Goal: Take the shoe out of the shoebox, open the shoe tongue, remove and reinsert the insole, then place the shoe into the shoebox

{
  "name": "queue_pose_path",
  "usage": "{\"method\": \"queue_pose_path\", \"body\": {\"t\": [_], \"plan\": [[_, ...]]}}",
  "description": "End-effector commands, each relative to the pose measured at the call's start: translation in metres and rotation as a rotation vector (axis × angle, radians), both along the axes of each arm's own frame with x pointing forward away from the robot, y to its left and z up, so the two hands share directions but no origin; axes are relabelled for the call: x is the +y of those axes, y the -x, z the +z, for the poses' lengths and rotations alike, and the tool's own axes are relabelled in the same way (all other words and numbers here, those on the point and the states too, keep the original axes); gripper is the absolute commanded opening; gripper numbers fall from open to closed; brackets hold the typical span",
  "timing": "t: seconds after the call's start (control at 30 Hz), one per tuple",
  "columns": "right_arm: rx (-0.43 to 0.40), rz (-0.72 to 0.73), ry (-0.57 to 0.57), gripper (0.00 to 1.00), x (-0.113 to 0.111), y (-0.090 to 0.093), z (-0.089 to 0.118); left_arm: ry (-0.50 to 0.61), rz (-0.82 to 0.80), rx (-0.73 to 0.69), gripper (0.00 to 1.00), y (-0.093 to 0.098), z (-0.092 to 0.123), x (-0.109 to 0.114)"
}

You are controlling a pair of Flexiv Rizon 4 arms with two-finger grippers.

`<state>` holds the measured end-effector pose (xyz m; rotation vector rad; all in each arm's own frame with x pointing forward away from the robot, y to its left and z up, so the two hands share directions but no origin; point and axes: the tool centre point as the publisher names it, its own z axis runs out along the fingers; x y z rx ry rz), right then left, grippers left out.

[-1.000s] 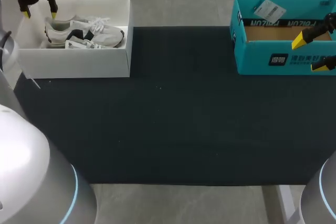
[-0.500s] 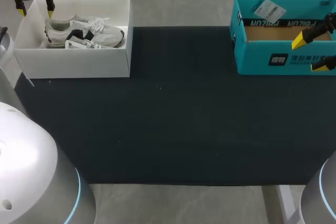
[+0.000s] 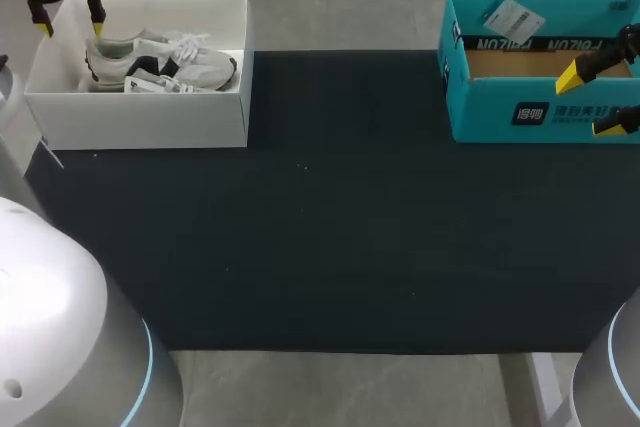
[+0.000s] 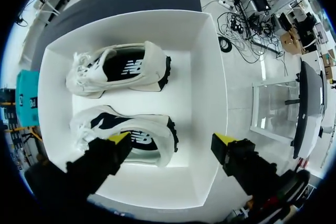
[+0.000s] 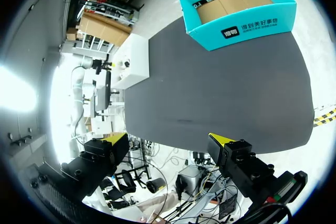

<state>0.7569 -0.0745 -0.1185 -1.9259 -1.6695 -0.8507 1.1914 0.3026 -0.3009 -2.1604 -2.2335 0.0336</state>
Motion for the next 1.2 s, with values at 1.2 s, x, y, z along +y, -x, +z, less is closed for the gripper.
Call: {"method": "queue_pose_path", "body": {"t": [1.2], "plan": [[0.001,-0.002,0.002,1.00,0.000,0.000,-0.001,-0.030,-0.012,-0.195,1.00,0.124,-0.020,-0.037]]}}
